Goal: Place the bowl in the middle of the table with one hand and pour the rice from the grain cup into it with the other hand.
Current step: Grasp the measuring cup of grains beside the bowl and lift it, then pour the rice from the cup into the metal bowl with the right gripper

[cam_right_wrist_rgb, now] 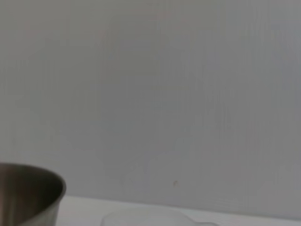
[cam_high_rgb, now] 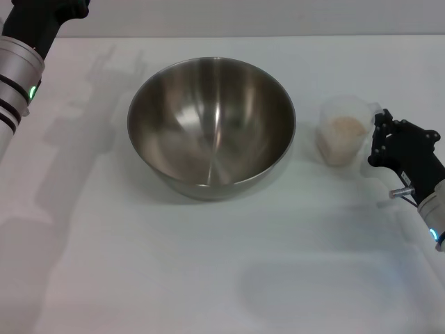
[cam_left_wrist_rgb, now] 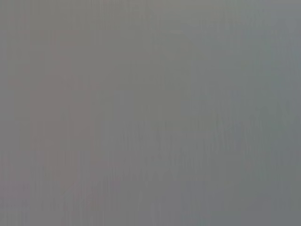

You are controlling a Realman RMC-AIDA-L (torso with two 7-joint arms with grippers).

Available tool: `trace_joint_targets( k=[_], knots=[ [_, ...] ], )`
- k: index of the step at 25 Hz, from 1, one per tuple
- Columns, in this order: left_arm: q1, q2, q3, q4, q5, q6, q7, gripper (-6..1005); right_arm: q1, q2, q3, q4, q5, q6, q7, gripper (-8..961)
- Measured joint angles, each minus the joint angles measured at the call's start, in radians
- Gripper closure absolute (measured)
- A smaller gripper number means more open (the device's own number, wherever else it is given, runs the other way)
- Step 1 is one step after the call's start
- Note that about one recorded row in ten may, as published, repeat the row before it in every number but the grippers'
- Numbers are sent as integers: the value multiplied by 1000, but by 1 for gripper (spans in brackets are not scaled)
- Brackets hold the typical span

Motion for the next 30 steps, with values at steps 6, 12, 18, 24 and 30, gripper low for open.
trace_joint_targets(
  k=[6,12,18,24,30],
  knots=[
    [1,0,-2,13,0,0,0,426,0,-1,0,-4,0,-56,-6,953],
    [8,-1,-42,48,0,2,0,426,-1,-3,-1,-21,-3,-142,-7,953],
    [18,-1,-85,99,-1,12,2,426,2,-3,-11,-45,-7,-221,-11,952],
    [32,-3,-96,139,-4,51,7,426,25,-4,-13,-71,-8,-299,-78,952],
    [61,-5,-97,141,-5,54,8,426,83,-4,-13,-76,-10,-339,-238,952]
  ],
)
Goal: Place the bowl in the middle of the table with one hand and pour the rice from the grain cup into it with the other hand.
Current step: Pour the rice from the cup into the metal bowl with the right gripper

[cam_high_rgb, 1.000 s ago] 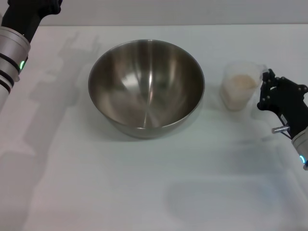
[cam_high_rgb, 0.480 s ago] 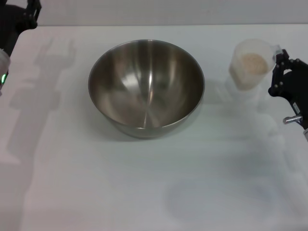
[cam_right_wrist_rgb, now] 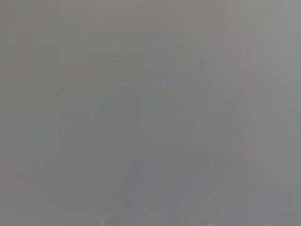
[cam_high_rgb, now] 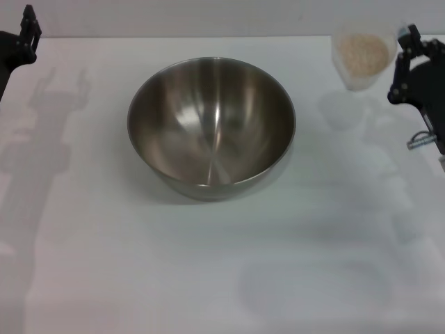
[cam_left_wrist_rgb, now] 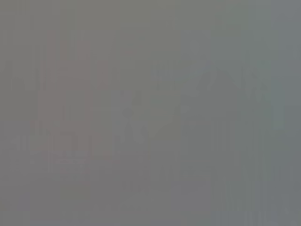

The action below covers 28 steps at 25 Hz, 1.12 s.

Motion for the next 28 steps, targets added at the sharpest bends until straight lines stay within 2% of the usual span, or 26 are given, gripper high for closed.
trace_joint_targets(
  k=[10,19,28],
  knots=[
    [46,-2,-1,18,0,35,0,426,89,-3,2,-35,-100,-32,-23,953],
    [50,0,-10,53,0,63,0,426,108,-3,0,-40,-118,-28,-208,953],
    [50,1,-23,56,0,68,0,426,136,-3,-4,-90,-118,-16,-229,952]
  ],
)
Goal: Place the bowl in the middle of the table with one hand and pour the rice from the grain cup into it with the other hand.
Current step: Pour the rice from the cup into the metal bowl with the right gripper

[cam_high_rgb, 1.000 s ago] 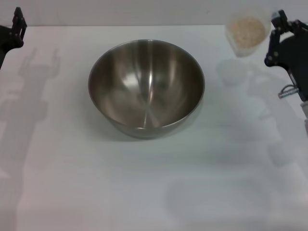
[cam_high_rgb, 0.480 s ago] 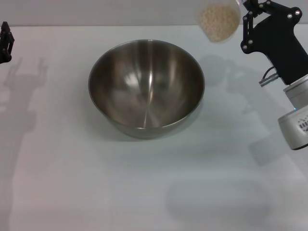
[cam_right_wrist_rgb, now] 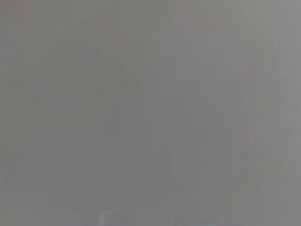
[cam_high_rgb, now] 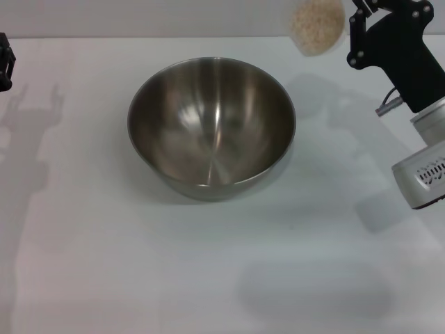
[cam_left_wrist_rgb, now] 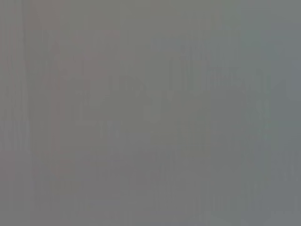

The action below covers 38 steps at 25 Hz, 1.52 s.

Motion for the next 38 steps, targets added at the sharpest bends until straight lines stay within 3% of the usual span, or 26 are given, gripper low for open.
trace_joint_targets(
  k=[18,38],
  knots=[
    [5,0,-40,6,0,11,0,426,99,4,-81,-1,-25,84,-85,953],
    [-2,1,-45,6,0,27,0,426,110,6,-90,59,-109,130,-509,952]
  ],
)
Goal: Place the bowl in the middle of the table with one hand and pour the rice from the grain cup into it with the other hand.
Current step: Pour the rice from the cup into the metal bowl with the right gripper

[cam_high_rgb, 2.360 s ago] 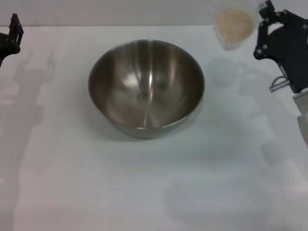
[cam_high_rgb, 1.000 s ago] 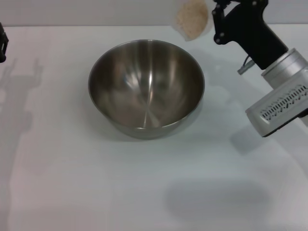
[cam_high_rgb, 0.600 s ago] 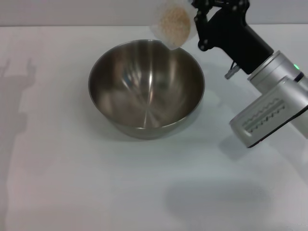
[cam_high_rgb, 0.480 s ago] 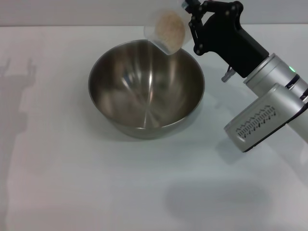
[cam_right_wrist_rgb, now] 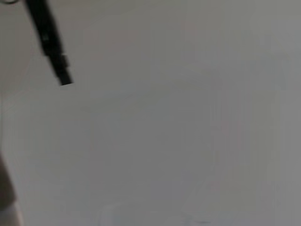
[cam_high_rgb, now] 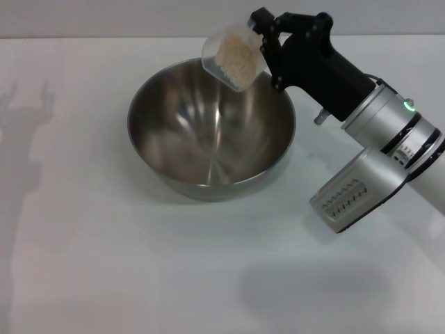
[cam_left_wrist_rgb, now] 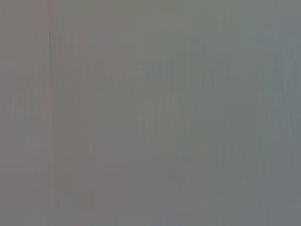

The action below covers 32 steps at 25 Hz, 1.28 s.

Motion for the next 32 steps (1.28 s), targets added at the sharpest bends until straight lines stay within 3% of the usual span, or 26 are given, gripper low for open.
trace_joint_targets(
  k=[14,32],
  knots=[
    [3,-2,0,0,0,10,0,426,12,0,0,34,-21,49,-407,952],
    [6,-2,0,0,0,11,0,426,14,2,2,67,-113,49,-611,953]
  ],
)
